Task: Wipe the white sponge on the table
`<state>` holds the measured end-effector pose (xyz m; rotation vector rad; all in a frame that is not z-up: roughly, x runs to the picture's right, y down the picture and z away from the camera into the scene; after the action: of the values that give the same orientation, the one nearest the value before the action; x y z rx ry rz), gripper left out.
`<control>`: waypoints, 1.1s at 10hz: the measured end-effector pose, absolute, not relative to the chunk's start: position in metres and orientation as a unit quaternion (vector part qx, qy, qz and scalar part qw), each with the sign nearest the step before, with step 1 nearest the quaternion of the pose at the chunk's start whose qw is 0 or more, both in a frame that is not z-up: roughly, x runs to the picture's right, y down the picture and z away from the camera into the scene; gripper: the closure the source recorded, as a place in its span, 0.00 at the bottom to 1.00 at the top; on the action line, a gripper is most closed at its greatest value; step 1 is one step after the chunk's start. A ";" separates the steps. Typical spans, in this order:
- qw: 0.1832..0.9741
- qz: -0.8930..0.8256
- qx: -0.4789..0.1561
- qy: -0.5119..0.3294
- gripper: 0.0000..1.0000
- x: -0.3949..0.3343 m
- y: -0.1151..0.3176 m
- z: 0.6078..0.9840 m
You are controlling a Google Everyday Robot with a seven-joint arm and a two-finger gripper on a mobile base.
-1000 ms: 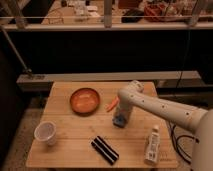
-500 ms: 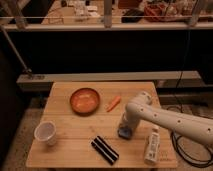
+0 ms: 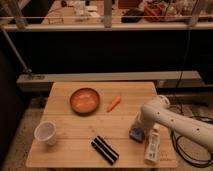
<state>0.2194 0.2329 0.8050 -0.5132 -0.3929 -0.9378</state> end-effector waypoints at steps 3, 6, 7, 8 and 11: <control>0.856 -0.424 -0.242 -0.170 0.44 0.246 0.202 0.826; 0.851 -0.432 -0.235 -0.182 0.44 0.239 0.170 0.868; 0.847 -0.440 -0.232 -0.187 0.44 0.230 0.164 0.875; 0.842 -0.450 -0.225 -0.194 0.44 0.214 0.157 0.880; 0.818 -0.492 -0.204 -0.215 0.44 0.151 0.152 0.877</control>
<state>0.1511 0.1516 0.8774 -0.4351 -0.4580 -1.0487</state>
